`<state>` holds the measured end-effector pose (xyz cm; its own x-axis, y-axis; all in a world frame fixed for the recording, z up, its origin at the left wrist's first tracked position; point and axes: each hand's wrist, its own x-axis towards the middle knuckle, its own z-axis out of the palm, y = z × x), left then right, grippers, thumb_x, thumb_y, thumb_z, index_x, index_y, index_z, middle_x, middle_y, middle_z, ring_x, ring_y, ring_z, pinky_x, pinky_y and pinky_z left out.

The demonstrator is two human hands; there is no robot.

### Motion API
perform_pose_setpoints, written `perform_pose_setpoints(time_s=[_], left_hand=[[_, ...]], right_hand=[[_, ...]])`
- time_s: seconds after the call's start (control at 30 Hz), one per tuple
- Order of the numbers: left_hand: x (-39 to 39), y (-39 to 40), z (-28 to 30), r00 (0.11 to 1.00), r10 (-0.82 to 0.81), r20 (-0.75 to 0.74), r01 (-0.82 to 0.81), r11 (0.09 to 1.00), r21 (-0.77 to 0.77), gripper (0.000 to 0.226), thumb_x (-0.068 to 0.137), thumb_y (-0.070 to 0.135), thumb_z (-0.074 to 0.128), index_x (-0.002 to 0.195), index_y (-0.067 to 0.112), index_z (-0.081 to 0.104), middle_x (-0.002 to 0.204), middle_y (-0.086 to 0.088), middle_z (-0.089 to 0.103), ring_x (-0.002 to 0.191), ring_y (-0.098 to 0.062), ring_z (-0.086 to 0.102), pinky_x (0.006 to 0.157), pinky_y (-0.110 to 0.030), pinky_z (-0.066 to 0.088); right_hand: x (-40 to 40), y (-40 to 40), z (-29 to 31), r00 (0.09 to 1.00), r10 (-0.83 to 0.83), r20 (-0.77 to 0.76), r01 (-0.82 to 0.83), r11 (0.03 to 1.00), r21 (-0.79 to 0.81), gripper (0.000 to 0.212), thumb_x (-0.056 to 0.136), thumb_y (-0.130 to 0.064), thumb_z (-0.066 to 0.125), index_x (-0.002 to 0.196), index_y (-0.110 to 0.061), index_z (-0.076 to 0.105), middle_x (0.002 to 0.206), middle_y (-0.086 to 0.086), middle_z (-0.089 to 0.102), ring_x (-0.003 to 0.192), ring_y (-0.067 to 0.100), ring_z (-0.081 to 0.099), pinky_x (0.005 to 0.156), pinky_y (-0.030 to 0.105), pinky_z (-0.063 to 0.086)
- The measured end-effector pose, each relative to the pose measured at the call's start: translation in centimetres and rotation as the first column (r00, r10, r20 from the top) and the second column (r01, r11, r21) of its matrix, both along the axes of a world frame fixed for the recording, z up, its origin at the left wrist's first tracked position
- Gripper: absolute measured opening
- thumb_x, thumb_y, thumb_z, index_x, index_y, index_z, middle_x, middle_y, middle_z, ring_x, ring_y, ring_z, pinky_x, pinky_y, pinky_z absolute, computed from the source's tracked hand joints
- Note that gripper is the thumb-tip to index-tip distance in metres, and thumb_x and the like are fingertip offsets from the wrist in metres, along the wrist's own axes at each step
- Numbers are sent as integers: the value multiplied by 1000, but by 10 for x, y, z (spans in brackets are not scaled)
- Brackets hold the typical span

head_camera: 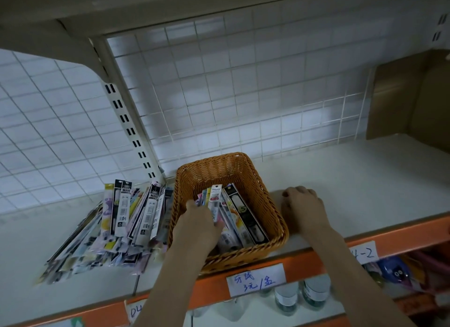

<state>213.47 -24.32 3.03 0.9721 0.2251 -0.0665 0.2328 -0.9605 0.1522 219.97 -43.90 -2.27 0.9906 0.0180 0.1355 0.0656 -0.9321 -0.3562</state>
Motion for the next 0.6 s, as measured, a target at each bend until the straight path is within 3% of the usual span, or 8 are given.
perform_pose_setpoints(time_s=[0.13,0.2,0.3,0.33,0.43,0.53,0.6], left_hand=[[-2,7,1,985,-67,161,76,996,-49,51,90,41,54,130,12,43,124,-10,45,107,-27,55,80,-29,44],[-4,15,4,950,-52,307,96,987,-128,45,91,42,52,125,13,50,116,-7,54,102,-21,56,81,-27,45],[-13,37,12,870,-28,493,146,968,-203,28,91,35,55,109,15,63,99,-1,67,79,-7,56,62,-4,38],[-18,45,14,852,-39,522,166,966,-199,25,90,32,57,106,14,65,94,-1,70,75,-5,55,58,-3,36],[-35,76,17,830,-41,556,180,963,-199,21,89,26,59,104,13,68,90,0,72,68,-5,56,56,-3,38],[-52,117,11,850,72,522,63,970,-237,19,90,23,59,104,13,68,90,-1,71,68,-11,58,62,-16,42],[-65,144,7,856,136,499,-11,969,-246,9,91,21,58,94,18,66,81,2,67,65,-13,58,58,-16,42]], right_hand=[[-2,0,19,997,6,74,-23,973,230,32,92,-17,51,123,-9,58,119,13,61,111,30,55,91,34,45],[-6,6,36,992,35,123,-69,955,288,31,94,-17,50,123,-8,58,119,10,63,109,26,58,90,32,45],[-13,22,61,979,72,191,-131,941,314,28,95,-18,49,119,-9,59,114,7,66,102,22,61,87,30,47],[-16,30,68,973,88,212,-153,936,316,26,95,-18,49,117,-10,60,111,6,66,100,21,61,86,29,47],[-29,62,82,961,163,222,-228,924,308,21,95,-20,49,111,-14,62,105,3,67,97,20,61,86,30,49],[-41,100,85,944,274,186,-319,901,292,19,95,-21,49,107,-14,62,100,2,66,94,18,62,84,31,51],[-48,128,83,926,342,160,-375,882,285,18,95,-23,48,106,-16,61,98,0,65,90,16,61,81,32,52]])
